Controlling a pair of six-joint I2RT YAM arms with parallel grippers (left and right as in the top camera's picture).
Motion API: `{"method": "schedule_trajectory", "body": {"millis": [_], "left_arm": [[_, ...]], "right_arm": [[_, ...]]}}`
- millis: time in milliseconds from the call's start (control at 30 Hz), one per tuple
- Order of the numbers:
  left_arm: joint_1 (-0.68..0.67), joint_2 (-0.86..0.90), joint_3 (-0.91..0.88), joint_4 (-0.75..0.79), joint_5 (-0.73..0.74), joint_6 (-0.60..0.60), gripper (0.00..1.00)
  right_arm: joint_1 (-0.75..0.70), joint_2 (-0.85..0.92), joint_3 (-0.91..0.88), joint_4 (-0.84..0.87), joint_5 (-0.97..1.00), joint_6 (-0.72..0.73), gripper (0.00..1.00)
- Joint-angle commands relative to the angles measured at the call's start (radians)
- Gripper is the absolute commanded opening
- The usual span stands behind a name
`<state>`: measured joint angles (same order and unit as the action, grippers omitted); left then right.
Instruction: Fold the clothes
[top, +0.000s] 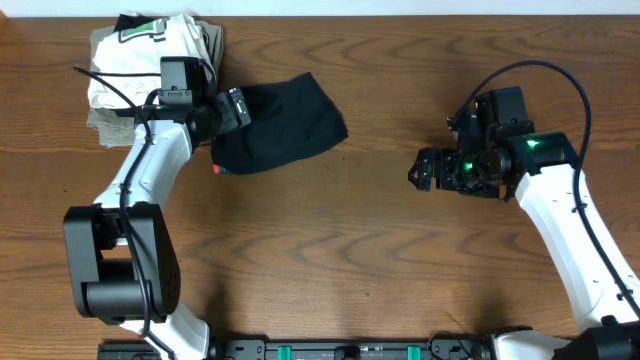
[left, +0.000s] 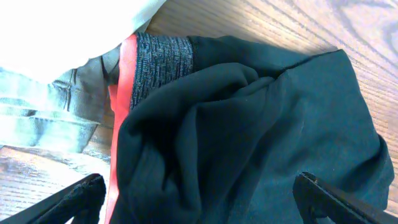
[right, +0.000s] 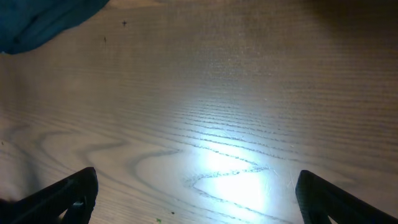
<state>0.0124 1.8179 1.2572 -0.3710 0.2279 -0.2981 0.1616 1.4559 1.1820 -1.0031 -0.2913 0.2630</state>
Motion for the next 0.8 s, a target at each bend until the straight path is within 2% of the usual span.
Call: {"method": "schedule_trajectory", "body": {"millis": [0, 300, 467, 533, 633, 667, 700, 767], "left_arm": [[0.01, -0.038, 0.024, -0.018, -0.02, 0.005, 0.98], [0.113, -0.184, 0.024, -0.096, -0.058, -0.084, 0.98], [0.157, -0.165, 0.023, -0.127, 0.11, -0.033, 0.99], [0.153, -0.165, 0.023, -0.129, 0.136, -0.02, 0.76], [0.141, -0.165, 0.023, -0.131, 0.14, -0.02, 0.24], [0.136, -0.165, 0.023, -0.138, 0.14, -0.02, 0.13], [0.129, -0.165, 0.023, -0.145, 0.142, -0.02, 0.06], [0.106, -0.165, 0.023, -0.156, 0.157, -0.013, 0.06]], "right_arm": [[0.01, 0.003, 0.0, -0.007, 0.004, 0.013, 0.99], [0.01, 0.003, 0.0, -0.011, 0.004, 0.013, 0.99], [0.01, 0.003, 0.0, -0.001, 0.003, 0.013, 0.99], [0.01, 0.003, 0.0, 0.0, 0.003, 0.013, 0.99], [0.01, 0.003, 0.0, 0.0, 0.003, 0.013, 0.99], [0.01, 0.003, 0.0, 0.0, 0.004, 0.013, 0.99], [0.01, 0.003, 0.0, 0.0, 0.004, 0.013, 0.99], [0.01, 0.003, 0.0, 0.0, 0.003, 0.013, 0.99]]}}
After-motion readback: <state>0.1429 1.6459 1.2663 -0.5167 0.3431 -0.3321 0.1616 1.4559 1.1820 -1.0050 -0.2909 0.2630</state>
